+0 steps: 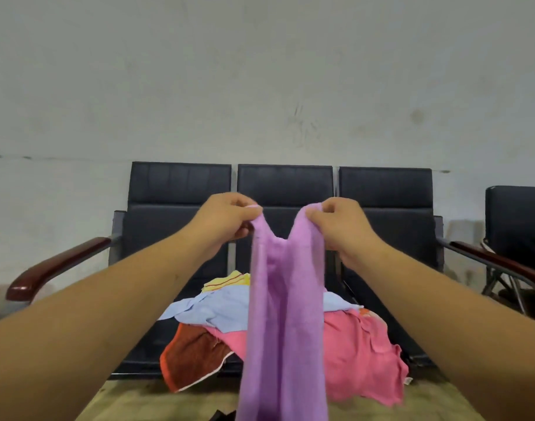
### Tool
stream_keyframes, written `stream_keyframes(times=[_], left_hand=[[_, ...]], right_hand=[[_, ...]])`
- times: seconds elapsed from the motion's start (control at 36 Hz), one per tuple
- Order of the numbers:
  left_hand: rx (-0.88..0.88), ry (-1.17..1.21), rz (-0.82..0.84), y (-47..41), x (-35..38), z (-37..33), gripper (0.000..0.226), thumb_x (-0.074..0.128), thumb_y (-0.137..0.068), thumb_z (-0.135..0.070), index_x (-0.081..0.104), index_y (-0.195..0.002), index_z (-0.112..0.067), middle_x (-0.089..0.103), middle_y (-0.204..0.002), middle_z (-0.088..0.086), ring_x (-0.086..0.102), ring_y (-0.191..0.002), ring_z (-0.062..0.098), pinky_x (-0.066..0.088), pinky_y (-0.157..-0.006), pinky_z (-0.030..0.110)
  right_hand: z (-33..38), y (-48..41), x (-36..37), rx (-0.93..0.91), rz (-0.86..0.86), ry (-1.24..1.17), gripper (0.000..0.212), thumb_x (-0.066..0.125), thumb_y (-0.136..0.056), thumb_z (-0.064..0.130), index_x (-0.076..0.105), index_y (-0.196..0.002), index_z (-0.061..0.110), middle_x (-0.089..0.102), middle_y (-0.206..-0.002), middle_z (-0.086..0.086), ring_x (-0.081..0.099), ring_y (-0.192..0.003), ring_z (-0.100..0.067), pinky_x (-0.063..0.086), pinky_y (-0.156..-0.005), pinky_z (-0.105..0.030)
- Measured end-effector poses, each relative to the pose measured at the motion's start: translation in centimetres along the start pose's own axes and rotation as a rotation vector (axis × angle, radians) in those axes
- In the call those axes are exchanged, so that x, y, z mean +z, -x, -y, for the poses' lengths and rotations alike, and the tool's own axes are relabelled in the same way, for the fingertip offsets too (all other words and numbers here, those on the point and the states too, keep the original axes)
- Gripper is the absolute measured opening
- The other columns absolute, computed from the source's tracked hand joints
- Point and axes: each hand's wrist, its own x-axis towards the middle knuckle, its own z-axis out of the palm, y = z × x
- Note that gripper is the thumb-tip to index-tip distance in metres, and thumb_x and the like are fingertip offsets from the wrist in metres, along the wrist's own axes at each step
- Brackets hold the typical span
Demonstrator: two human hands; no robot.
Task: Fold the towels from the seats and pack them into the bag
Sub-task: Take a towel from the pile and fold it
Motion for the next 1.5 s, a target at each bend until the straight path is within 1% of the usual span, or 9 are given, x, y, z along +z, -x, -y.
stream_keyframes(times=[0.19, 0.31, 0.44, 0.69, 0.97, 1.25, 1.36, 1.44, 1.5], left_hand=[[0.109, 0.07, 0.265, 1.2, 1.0, -0.1, 0.008, 0.067, -0.092, -0.009, 0.07, -0.099, -0.006, 0.071, -0.09, 0.009, 0.066, -0.076, 0.013, 0.054, -0.072, 0.022], [0.135, 0.084, 0.409, 1.6, 0.2, 0.1, 0.024, 0.058, -0.093, 0.004, 0.067, -0.114, -0.004, 0.074, -0.105, 0.014, 0.072, -0.096, 0.021, 0.057, -0.084, 0.026], [0.172, -0.067, 0.316, 1.3, 0.1, 0.6, 0.016, 0.062, -0.095, -0.012, 0.072, -0.107, -0.006, 0.076, -0.092, 0.011, 0.073, -0.088, 0.022, 0.059, -0.078, 0.025], [0.215, -0.239, 0.233, 1.1, 0.8, 0.9, 0.013, 0.069, -0.091, -0.028, 0.075, -0.095, -0.018, 0.075, -0.075, 0.0, 0.067, -0.068, 0.005, 0.047, -0.059, 0.013], [0.255, -0.315, 0.137, 0.7, 1.4, 1.1, 0.021, 0.072, -0.087, -0.038, 0.07, -0.081, -0.018, 0.061, -0.061, -0.005, 0.054, -0.062, 0.009, 0.047, -0.062, 0.024], [0.258, -0.343, 0.212, 0.9, 1.4, 1.3, 0.016, 0.068, -0.091, -0.034, 0.069, -0.092, -0.018, 0.069, -0.081, -0.003, 0.062, -0.074, 0.008, 0.05, -0.068, 0.019], [0.252, -0.429, 0.282, 1.4, 0.8, 1.8, 0.017, 0.07, -0.088, -0.038, 0.066, -0.08, -0.023, 0.056, -0.066, -0.009, 0.049, -0.059, -0.001, 0.04, -0.057, 0.009], [0.192, -0.491, 0.43, 1.6, 0.0, 2.7, 0.04, 0.071, -0.082, -0.054, 0.072, -0.079, -0.013, 0.063, -0.092, 0.015, 0.055, -0.078, 0.016, 0.046, -0.072, 0.03], [0.18, -0.63, 0.513, 1.9, -0.5, 3.5, 0.053, 0.073, -0.075, -0.061, 0.072, -0.077, -0.008, 0.056, -0.105, 0.017, 0.056, -0.088, 0.022, 0.049, -0.081, 0.046]], right_hand=[[0.1, 1.8, 2.4, -0.109, 0.123, -0.042, 0.021, 0.067, -0.096, 0.025, 0.076, -0.092, 0.007, 0.073, -0.09, -0.015, 0.064, -0.075, -0.017, 0.055, -0.065, -0.024], [-0.5, 1.4, 2.6, -0.093, 0.13, -0.088, 0.019, 0.063, -0.098, 0.024, 0.078, -0.09, 0.016, 0.075, -0.089, -0.014, 0.067, -0.079, -0.027, 0.059, -0.078, -0.042], [-0.9, 1.4, 2.7, -0.061, 0.224, -0.117, 0.021, 0.054, -0.102, 0.016, 0.075, -0.103, 0.015, 0.076, -0.095, -0.006, 0.073, -0.094, -0.024, 0.059, -0.09, -0.046], [-1.5, 1.5, 3.2, 0.021, 0.18, -0.253, 0.016, 0.065, -0.097, 0.019, 0.074, -0.091, 0.007, 0.076, -0.09, -0.015, 0.074, -0.088, -0.033, 0.062, -0.08, -0.049], [-2.5, 1.5, 3.4, 0.137, 0.303, -0.625, 0.028, 0.064, -0.097, 0.021, 0.071, -0.112, -0.001, 0.075, -0.101, -0.02, 0.074, -0.096, -0.033, 0.059, -0.089, -0.045], [-3.4, 1.2, 2.7, 0.039, 0.324, -0.52, 0.023, 0.061, -0.099, 0.013, 0.071, -0.114, 0.0, 0.075, -0.105, -0.019, 0.073, -0.1, -0.033, 0.057, -0.094, -0.047], [-3.5, 1.2, 2.3, 0.001, 0.318, -0.396, 0.019, 0.061, -0.099, 0.01, 0.073, -0.108, -0.001, 0.075, -0.1, -0.02, 0.073, -0.098, -0.037, 0.059, -0.091, -0.049], [-3.5, 1.0, 1.8, -0.002, 0.296, -0.363, 0.016, 0.063, -0.097, 0.008, 0.074, -0.103, -0.001, 0.076, -0.098, -0.02, 0.072, -0.097, -0.035, 0.06, -0.088, -0.044], [-3.5, 0.8, 1.3, 0.009, 0.288, -0.359, 0.012, 0.065, -0.095, 0.006, 0.076, -0.099, 0.002, 0.076, -0.095, -0.017, 0.073, -0.092, -0.031, 0.06, -0.088, -0.041]])
